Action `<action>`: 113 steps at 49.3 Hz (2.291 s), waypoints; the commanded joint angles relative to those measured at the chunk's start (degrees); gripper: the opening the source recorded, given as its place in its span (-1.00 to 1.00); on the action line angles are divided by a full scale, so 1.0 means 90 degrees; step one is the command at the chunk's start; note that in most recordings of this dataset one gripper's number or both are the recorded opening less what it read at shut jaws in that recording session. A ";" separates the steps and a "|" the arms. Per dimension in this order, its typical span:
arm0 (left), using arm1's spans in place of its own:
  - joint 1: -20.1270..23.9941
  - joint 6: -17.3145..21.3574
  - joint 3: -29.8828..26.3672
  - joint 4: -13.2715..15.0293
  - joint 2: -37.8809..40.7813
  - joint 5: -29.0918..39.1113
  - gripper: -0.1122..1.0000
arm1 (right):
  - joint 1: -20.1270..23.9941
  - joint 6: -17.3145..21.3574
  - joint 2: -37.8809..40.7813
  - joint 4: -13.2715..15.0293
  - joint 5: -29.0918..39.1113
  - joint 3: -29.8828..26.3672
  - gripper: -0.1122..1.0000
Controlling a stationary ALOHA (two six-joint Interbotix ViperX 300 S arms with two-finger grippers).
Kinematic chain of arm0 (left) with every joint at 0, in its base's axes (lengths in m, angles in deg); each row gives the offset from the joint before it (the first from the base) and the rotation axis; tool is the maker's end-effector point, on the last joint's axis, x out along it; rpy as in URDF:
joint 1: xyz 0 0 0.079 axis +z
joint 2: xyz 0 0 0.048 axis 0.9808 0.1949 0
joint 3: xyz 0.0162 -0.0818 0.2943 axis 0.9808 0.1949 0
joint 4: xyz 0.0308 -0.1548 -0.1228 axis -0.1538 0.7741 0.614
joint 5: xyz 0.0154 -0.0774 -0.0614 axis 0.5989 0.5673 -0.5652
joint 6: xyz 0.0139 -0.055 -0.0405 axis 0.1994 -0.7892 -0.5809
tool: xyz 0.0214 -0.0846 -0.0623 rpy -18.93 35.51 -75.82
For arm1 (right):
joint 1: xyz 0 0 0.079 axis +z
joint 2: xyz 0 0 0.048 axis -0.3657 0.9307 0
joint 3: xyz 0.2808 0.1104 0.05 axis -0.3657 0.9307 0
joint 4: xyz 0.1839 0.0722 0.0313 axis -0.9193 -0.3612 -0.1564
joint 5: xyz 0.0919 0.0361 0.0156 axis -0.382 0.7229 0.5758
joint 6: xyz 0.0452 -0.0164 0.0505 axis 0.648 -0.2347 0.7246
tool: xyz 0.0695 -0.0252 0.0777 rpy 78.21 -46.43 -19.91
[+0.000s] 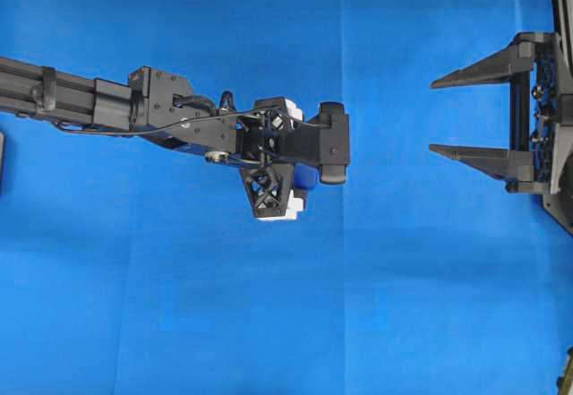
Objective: Handover the blue block to the right arm after grasping it with the left arm, then place it in the designated position.
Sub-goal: 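Close the left gripper on the blue cube, then lift the blue cube upward with the left gripper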
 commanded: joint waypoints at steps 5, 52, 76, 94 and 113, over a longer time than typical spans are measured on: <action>-0.0059 0.0049 -0.0088 -0.0010 -0.0127 0.0029 0.83 | -0.0010 0.0000 0.0039 -0.0020 -0.0049 -0.0117 0.90; -0.0078 0.0039 -0.0166 -0.0010 -0.0527 0.0449 0.07 | -0.0010 0.0000 0.0039 -0.0020 -0.0029 -0.0117 0.90; -0.0039 0.0049 -0.0254 -0.0010 -0.1875 0.1387 0.07 | -0.0010 0.0000 0.0059 -0.0020 -0.0029 -0.0117 0.90; -0.0039 0.0049 -0.0771 -0.0010 -0.2227 0.2256 0.07 | -0.0010 0.0000 0.0068 -0.0020 -0.0020 -0.0117 0.90; -0.0039 0.0078 -0.0918 -0.0010 -0.2490 0.2412 0.07 | -0.0010 0.0000 0.0068 -0.0020 -0.0020 -0.0117 0.90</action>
